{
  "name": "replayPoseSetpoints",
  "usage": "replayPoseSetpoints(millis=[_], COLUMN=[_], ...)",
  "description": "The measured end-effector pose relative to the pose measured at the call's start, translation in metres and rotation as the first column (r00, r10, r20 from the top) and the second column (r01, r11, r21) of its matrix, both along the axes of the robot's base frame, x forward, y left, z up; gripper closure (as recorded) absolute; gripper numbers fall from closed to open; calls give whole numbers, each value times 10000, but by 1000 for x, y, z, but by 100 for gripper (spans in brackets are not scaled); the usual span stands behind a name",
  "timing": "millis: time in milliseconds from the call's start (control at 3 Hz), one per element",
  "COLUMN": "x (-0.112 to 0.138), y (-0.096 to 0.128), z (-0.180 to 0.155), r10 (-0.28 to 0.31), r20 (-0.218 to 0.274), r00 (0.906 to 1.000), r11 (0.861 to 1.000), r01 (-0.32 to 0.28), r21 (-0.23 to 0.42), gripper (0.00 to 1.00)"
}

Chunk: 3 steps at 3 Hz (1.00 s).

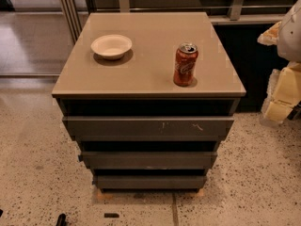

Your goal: Open top drawer

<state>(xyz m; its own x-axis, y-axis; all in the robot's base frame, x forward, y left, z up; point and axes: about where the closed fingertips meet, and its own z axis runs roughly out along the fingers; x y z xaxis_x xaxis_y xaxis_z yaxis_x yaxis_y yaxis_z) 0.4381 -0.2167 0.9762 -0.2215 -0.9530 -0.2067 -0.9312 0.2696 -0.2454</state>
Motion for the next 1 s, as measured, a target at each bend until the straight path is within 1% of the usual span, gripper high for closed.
replayPoseSetpoints(millis=[333,667,1000], x=[0,3,6], y=[0,8,20], z=[0,-22,-52], r10=[3,147,366], r20=[26,-9,-191], r00=[10000,9999,9991], r11=[10000,9993,9975], r01=[-3,-146,-354], r21=[9,357,611], gripper=[0,0,0])
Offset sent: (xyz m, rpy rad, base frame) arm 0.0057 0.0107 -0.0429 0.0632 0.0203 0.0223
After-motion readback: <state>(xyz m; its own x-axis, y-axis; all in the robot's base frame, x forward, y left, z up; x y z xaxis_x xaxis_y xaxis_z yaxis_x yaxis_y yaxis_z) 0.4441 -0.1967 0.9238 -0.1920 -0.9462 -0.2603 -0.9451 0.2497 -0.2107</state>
